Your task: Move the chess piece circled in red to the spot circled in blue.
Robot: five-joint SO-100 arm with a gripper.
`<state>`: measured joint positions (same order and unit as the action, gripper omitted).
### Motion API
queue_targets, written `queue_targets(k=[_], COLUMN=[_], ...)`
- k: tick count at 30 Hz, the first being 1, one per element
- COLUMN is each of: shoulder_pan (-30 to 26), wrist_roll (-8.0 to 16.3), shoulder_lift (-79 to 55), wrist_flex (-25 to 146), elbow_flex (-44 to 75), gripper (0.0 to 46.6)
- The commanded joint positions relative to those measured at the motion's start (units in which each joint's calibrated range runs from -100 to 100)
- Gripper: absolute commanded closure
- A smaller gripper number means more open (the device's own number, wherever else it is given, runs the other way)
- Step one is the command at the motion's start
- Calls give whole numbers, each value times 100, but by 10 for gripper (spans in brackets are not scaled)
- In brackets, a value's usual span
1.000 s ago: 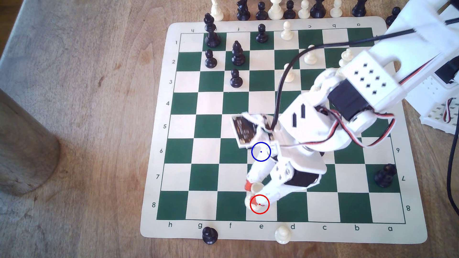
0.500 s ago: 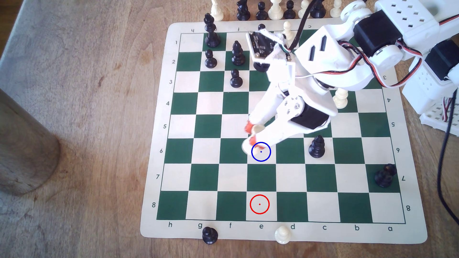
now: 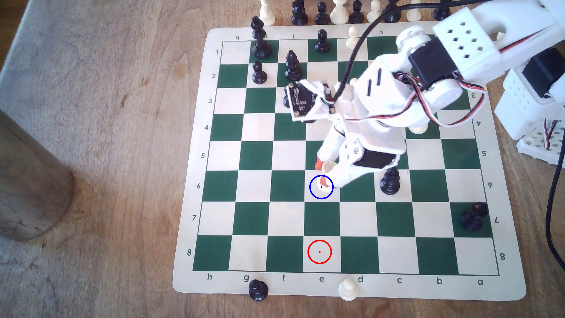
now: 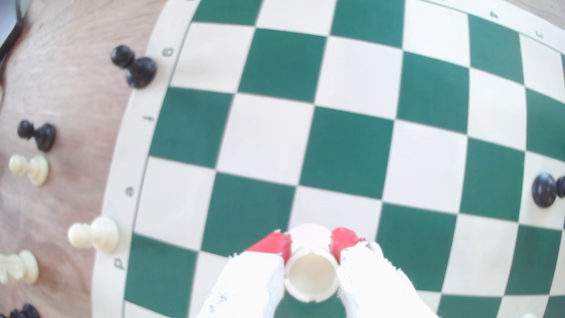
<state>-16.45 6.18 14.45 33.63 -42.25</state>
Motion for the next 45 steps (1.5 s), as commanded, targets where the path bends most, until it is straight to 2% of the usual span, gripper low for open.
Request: queue_targets(k=[1,18,29,32,33,36,45], shoulder_pan=[45,61,147,147,147,155,186], wrist_roll=[-15,49,5,-20,-29,-49,-122], shoulder_lift=[15,-639,-851,-843,-860,-877,-562], wrist_flex=[-95,-496,-578,-578,-570,-545,-455], elbow_flex=[281,680,689,689,689,671,454], gripper=[464,464,462,427,390,329,291])
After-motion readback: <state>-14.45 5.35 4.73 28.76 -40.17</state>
